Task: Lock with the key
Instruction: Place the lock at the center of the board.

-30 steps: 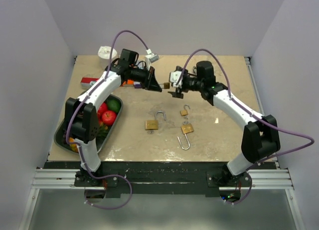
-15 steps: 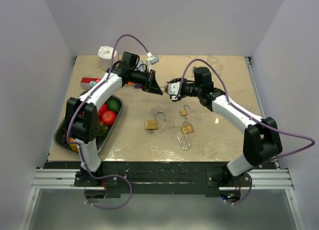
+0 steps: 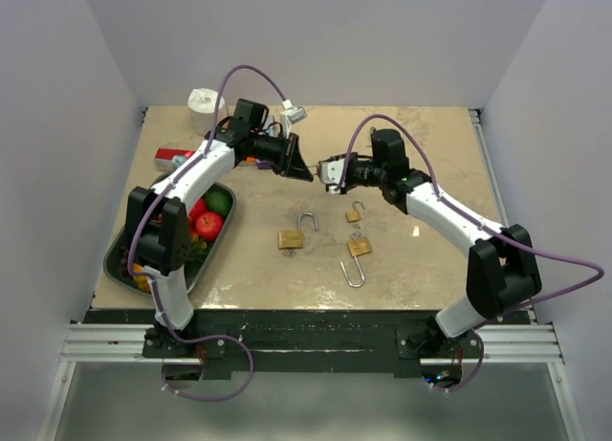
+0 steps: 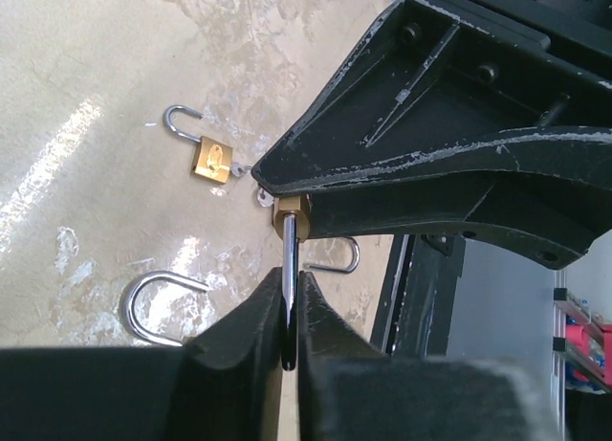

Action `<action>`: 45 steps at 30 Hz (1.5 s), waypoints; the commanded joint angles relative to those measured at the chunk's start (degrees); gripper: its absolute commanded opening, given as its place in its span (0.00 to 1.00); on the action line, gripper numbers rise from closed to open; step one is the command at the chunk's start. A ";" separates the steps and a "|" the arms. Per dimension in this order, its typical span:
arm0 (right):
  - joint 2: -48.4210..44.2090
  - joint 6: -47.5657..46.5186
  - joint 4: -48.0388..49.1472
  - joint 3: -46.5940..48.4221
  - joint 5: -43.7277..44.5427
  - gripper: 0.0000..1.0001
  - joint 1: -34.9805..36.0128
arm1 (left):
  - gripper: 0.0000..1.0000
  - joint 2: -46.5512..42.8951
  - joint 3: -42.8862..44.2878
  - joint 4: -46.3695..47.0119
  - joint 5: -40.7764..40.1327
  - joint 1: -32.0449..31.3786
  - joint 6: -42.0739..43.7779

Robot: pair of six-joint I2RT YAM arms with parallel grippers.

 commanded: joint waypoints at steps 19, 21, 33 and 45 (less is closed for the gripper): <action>29.11 77.74 -5.97 35.49 39.55 0.00 -8.56 | 0.99 -20.46 -14.38 34.96 -36.68 15.74 -5.57; 34.54 82.58 -11.49 41.79 44.82 0.00 -8.64 | 0.99 -23.36 -19.46 38.66 -38.37 15.74 -6.37; 46.62 85.67 -12.58 50.45 55.49 0.00 -8.47 | 0.99 -22.67 -21.17 36.93 -35.48 15.92 -6.90; 51.10 83.82 -9.68 52.12 56.99 0.07 -8.55 | 0.99 -19.94 -19.67 35.78 -33.90 16.00 -7.16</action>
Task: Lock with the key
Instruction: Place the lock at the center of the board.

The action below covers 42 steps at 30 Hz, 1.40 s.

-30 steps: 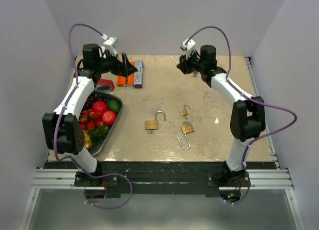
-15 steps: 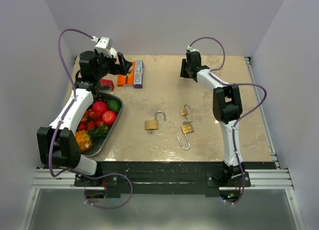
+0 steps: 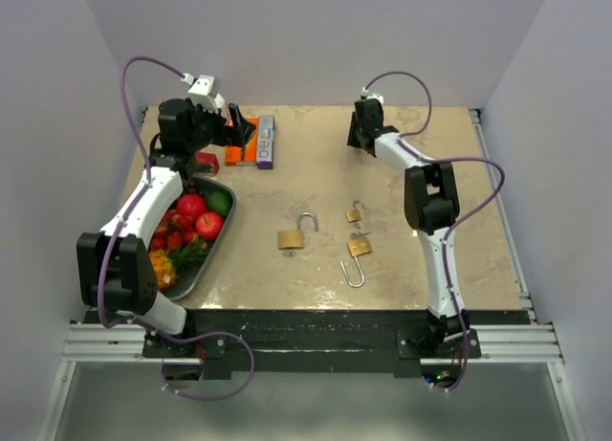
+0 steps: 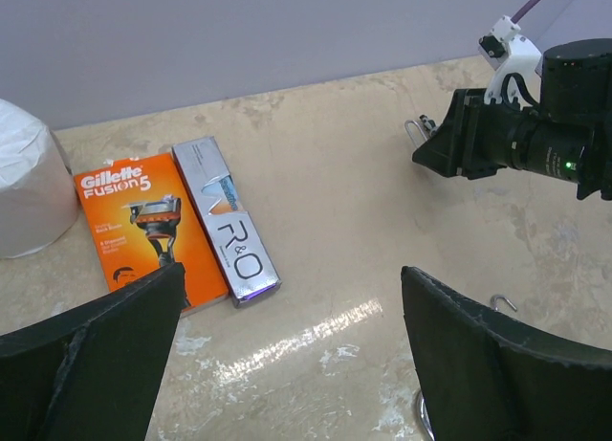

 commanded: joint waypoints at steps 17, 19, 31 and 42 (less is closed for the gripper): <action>-0.26 -1.12 5.32 3.33 0.26 0.73 0.39 | 0.99 1.33 3.04 -0.10 1.98 0.31 0.67; -1.41 -1.12 5.67 3.25 -0.71 0.75 0.39 | 0.99 1.16 3.04 1.48 3.20 0.31 1.20; -25.39 -16.49 19.73 -12.63 -15.02 0.99 2.58 | 0.99 6.34 11.84 -9.94 23.57 0.31 14.09; -38.67 -26.78 -2.74 -19.42 -24.26 0.99 -1.02 | 0.99 9.42 11.93 -36.31 22.47 -9.09 48.38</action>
